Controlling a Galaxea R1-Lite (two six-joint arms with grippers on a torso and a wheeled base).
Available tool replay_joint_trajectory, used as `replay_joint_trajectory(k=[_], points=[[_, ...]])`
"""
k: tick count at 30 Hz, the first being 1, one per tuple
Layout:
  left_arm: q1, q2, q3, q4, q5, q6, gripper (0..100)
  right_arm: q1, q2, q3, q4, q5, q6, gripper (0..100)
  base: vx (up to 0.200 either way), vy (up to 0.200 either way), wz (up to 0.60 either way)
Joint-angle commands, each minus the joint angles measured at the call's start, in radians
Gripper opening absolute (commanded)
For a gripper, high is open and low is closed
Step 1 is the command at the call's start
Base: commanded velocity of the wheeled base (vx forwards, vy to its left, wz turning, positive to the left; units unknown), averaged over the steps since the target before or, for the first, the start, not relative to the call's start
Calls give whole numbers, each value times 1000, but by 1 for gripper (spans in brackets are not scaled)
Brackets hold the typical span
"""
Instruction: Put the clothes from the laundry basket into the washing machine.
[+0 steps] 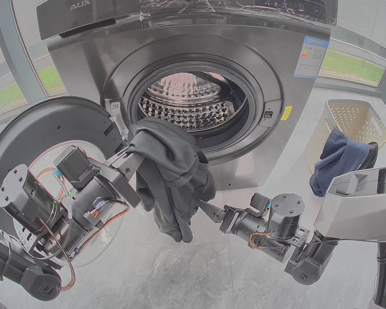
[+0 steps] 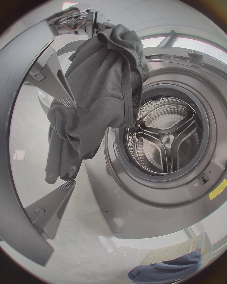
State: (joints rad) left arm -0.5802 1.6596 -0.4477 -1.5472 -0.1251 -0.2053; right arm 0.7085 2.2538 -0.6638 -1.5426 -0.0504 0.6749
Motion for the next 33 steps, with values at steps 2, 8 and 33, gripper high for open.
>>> replay_joint_trajectory(k=[2, 8, 33], points=[[0, -1, -5, -1, 1, 0, 0, 25, 18, -31, -1, 6, 69, 100, 0, 0, 0], [-1, -1, -3, -1, 1, 0, 0, 25, 138, -157, -1, 7, 103, 100, 0, 0, 0], [-1, 2, 1, -1, 1, 1, 0, 9, 116, -238, -2, 34, 46, 0, 0, 0, 0]])
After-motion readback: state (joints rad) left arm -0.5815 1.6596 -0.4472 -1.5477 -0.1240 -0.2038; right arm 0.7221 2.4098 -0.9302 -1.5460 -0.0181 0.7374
